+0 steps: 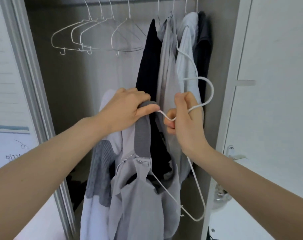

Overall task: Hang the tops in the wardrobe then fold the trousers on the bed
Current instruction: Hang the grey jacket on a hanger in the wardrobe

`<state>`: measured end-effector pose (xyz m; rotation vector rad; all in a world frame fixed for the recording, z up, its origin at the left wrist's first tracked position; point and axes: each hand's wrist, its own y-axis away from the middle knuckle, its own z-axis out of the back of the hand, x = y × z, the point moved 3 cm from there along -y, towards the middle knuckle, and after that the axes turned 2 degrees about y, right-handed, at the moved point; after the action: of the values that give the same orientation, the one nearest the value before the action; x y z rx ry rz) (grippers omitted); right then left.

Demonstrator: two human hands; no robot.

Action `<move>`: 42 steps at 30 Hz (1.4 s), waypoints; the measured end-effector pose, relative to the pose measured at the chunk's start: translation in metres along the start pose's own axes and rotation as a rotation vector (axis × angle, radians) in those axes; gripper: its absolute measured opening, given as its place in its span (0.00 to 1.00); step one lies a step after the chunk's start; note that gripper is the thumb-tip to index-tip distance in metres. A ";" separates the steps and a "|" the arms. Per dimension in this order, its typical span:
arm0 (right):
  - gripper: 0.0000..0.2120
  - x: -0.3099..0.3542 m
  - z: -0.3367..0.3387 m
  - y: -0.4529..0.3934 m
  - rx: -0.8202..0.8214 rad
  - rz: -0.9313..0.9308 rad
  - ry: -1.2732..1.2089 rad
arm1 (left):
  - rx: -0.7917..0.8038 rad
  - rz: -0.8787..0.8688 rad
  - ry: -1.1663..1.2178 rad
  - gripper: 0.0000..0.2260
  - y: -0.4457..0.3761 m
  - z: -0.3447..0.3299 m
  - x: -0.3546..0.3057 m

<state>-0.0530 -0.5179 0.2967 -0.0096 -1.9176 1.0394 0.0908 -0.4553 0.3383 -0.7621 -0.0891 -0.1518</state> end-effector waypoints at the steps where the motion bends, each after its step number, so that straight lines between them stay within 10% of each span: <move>1: 0.13 -0.001 0.001 0.001 0.007 0.011 0.026 | 0.028 -0.011 -0.003 0.29 0.000 -0.006 -0.003; 10: 0.07 0.006 0.016 -0.017 -0.076 0.247 0.614 | 0.071 -0.034 0.052 0.25 0.006 -0.022 -0.014; 14: 0.06 0.022 0.021 -0.016 -0.060 0.358 0.668 | -0.147 0.293 0.122 0.23 0.016 -0.010 0.025; 24: 0.18 -0.086 0.003 0.045 0.746 -0.001 0.980 | -0.493 0.579 0.304 0.25 0.032 0.022 0.057; 27: 0.11 -0.100 0.008 0.038 0.857 0.182 1.215 | -0.520 0.599 0.358 0.24 0.039 0.034 0.062; 34: 0.08 -0.063 0.045 -0.007 0.542 0.615 1.239 | -0.608 0.817 0.305 0.28 0.096 0.062 0.106; 42: 0.14 -0.028 0.054 -0.036 0.574 0.866 1.289 | -0.508 0.695 0.037 0.27 0.113 0.067 0.112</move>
<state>-0.0617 -0.5874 0.2889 -0.9912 -0.3558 1.5330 0.2189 -0.3399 0.3253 -1.2528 0.2606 0.4912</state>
